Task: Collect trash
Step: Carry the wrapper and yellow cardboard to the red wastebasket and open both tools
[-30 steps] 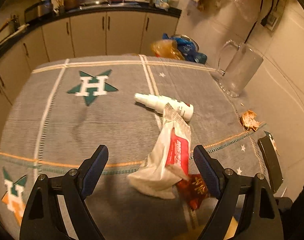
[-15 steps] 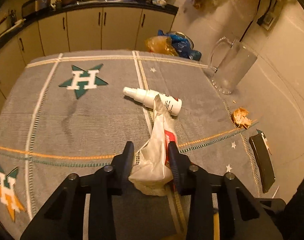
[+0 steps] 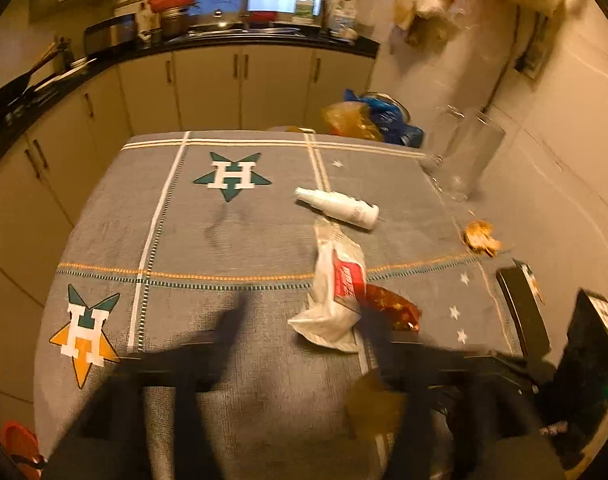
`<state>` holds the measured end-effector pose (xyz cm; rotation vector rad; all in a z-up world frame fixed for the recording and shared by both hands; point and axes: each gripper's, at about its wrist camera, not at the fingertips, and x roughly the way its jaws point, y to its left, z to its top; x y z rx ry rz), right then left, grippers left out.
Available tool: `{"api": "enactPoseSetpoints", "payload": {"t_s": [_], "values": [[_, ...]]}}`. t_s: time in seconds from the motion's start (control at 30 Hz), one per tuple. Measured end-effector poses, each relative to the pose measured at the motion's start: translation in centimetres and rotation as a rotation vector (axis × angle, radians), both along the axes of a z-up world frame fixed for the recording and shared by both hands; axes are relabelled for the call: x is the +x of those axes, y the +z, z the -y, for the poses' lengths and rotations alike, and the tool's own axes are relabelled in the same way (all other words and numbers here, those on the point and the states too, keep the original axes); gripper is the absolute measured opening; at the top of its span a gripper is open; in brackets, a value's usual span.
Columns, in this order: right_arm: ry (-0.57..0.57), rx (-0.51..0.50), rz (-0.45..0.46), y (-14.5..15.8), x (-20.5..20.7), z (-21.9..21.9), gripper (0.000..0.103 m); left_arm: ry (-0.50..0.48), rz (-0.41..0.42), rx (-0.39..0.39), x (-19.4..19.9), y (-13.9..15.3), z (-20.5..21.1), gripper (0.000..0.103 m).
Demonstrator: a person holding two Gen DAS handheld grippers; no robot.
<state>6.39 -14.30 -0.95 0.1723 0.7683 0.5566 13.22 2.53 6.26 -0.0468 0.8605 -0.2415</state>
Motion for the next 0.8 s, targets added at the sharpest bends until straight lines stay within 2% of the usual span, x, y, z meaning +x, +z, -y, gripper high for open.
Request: {"api": "enactPoseSetpoints", "payload": {"t_s": [0.1,0.4,0.43,0.5,0.53,0.63,0.8], "values": [[0.023,0.010,-0.006,0.1,-0.1,0.0,0.020,0.011,-0.001,0.004,1.2,-0.8,0.4,0.080],[0.032,0.043,-0.054,-0.9,0.6,0.6,0.020,-0.059,-0.160,-0.010,6.5,-6.3,3.3,0.079],[0.026,0.051,-0.063,-1.0,0.7,0.8,0.020,-0.069,-0.169,-0.012,6.7,-6.7,3.6,0.074],[0.015,0.056,-0.076,-1.4,1.0,1.1,0.020,-0.106,-0.198,-0.018,7.2,-7.6,4.3,0.049],[0.011,0.054,-0.078,-1.5,1.1,1.2,0.020,-0.117,-0.208,-0.024,7.2,-7.8,4.5,0.044],[0.004,0.054,-0.083,-1.7,1.3,1.2,0.020,-0.107,-0.186,-0.024,6.8,-7.5,4.5,0.039],[-0.001,0.056,-0.075,-1.5,1.1,1.1,0.020,-0.055,-0.119,-0.050,5.1,-5.0,2.8,0.038]]}}
